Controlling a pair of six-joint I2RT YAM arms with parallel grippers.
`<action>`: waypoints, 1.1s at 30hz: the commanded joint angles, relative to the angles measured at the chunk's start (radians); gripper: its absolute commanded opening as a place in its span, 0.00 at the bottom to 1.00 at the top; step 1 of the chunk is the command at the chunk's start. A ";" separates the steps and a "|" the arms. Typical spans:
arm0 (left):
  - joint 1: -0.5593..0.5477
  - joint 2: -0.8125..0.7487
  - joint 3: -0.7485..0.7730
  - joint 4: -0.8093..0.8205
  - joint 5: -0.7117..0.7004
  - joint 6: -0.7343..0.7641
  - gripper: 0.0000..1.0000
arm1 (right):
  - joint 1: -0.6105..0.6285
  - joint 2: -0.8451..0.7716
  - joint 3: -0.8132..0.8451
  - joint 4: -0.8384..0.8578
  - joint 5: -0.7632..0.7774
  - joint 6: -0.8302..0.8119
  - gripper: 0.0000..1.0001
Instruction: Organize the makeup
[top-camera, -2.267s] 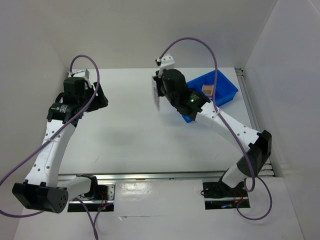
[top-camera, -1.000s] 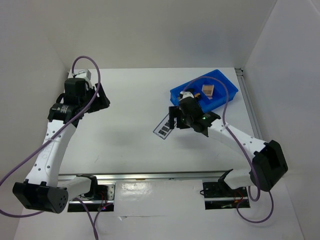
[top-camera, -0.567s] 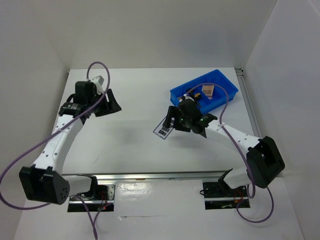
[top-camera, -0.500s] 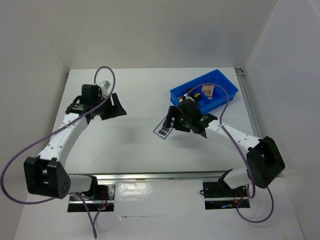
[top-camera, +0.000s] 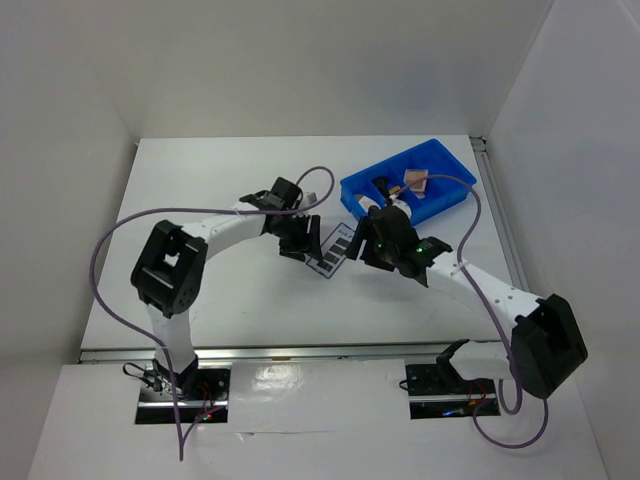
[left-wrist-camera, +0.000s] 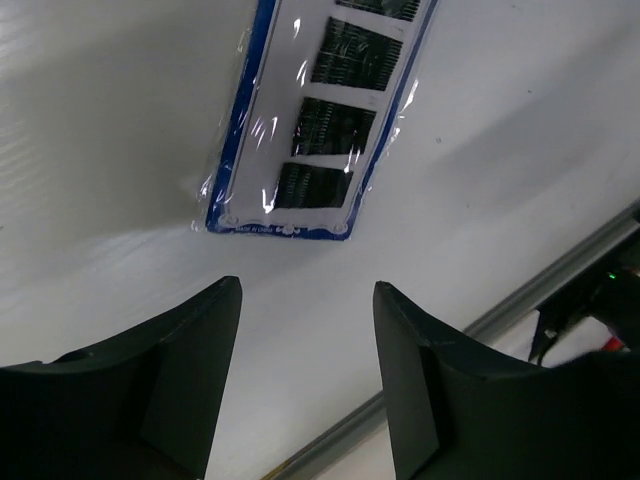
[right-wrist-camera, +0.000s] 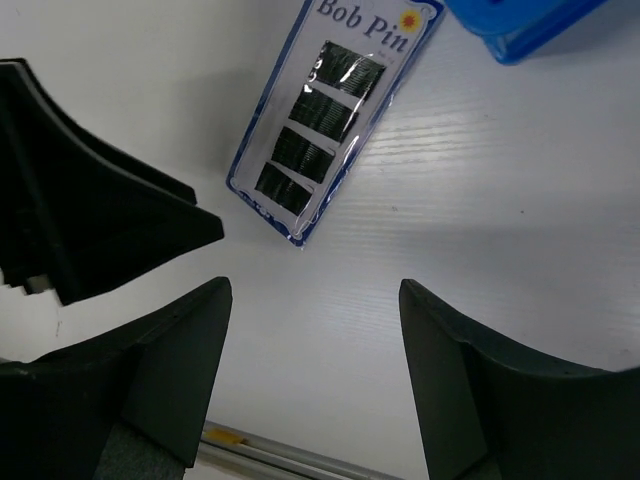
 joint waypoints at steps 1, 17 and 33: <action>-0.035 0.062 0.092 -0.062 -0.151 0.027 0.67 | -0.030 -0.090 -0.015 -0.047 0.061 0.019 0.75; -0.107 0.216 0.202 -0.117 -0.356 0.038 0.65 | -0.116 -0.211 -0.074 -0.086 0.041 -0.018 0.75; -0.125 0.244 0.183 -0.105 -0.345 0.029 0.34 | -0.116 -0.193 -0.065 -0.086 0.041 -0.027 0.75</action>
